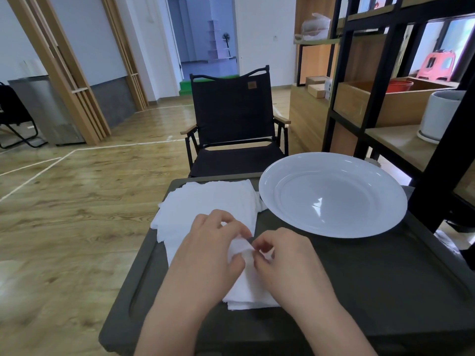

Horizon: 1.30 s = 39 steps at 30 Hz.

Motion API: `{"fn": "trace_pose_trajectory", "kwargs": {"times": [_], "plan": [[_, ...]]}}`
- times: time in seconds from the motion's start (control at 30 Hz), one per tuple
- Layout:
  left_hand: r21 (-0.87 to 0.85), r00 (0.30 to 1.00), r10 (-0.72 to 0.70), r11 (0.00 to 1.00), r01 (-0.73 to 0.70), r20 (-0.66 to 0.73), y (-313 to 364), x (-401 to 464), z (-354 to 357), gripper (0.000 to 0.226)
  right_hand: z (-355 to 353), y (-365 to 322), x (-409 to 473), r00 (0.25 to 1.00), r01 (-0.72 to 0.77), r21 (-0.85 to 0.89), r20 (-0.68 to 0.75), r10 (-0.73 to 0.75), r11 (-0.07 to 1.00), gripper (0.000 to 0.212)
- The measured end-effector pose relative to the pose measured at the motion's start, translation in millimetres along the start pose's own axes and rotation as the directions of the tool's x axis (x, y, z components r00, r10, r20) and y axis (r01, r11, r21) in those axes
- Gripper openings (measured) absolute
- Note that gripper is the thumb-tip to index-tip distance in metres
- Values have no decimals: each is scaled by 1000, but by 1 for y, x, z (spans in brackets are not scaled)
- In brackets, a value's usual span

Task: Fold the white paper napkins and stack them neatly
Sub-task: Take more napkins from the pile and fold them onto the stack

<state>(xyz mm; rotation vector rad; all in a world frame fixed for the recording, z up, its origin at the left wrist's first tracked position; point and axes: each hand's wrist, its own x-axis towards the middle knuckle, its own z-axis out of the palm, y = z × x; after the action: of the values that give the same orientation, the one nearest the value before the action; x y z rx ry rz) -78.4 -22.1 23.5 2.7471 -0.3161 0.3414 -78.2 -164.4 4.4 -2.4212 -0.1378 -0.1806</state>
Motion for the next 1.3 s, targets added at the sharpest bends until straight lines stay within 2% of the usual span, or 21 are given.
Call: {"fn": "trace_pose_trajectory", "kwargs": {"times": [0.07,0.13,0.27,0.37,0.5,0.6,0.67,0.7,0.73,0.8,0.83,0.9,0.93,0.97,1.03,1.1,1.13,1.17,1.2,1.27,1.3], "plan": [[-11,998,-35,999,35,-52,0,0,-2,15,-1,-1,1,996,50,43,-75,-47,998,13],[-35,993,-82,996,79,-83,-4,0,-5,22,-3,-1,1,985,100,106,-148,-84,989,10],[-143,985,-161,978,151,-62,-13,-3,-13,35,-4,1,2,974,113,199,-215,-69,974,20],[-261,960,-261,938,228,-100,-15,-10,-23,41,-8,1,2,991,41,349,-137,8,936,22],[-386,898,-379,880,276,-223,-13,-14,-40,34,-8,-4,-3,999,6,377,44,-24,926,36],[-493,845,-415,842,218,-336,-7,-16,-50,38,-3,-14,-6,988,-3,406,143,-61,914,51],[-581,849,-375,808,102,-373,4,-20,-56,36,-4,-21,-6,983,-46,506,177,-52,862,57],[-661,873,-339,750,25,-351,14,-21,-59,33,-4,-22,-5,983,-62,574,177,-49,816,58],[-761,910,-293,648,-37,-294,24,-22,-61,31,-5,-21,-4,983,-66,641,172,-60,764,57],[-900,958,-236,434,-47,-164,38,-21,-61,32,-8,-17,0,978,-53,761,171,-122,646,57],[-932,960,-250,361,-29,-127,40,-20,-58,32,-11,-14,1,975,-52,815,165,-146,577,58],[-957,941,-325,289,3,-95,38,-14,-50,31,-21,-8,1,980,-83,890,154,-124,447,49],[-958,928,-363,285,26,-83,34,-12,-46,31,-26,-5,0,985,-109,907,154,-78,408,39],[-949,921,-384,310,54,-73,31,-10,-43,32,-31,-3,0,986,-145,915,164,-19,376,30],[-859,923,-377,493,135,-71,23,-6,-34,31,-37,4,1,982,-190,928,175,74,319,22],[-580,920,-384,770,267,-85,13,-4,-22,30,-41,11,3,971,-197,950,156,180,242,16],[-373,911,-404,860,347,-84,10,-5,-16,36,-43,13,4,966,-183,962,137,220,204,16],[-203,907,-416,896,395,-72,8,-5,-11,46,-45,14,5,962,-169,971,125,244,171,16],[-111,903,-427,900,421,-36,6,-5,-5,57,-46,17,6,959,-153,977,110,262,148,18],[-88,894,-448,890,448,26,5,-5,6,69,-50,20,7,954,-122,986,87,287,109,33],[-102,888,-459,882,460,31,5,-4,9,68,-51,20,7,952,-107,989,74,296,97,41]]}}
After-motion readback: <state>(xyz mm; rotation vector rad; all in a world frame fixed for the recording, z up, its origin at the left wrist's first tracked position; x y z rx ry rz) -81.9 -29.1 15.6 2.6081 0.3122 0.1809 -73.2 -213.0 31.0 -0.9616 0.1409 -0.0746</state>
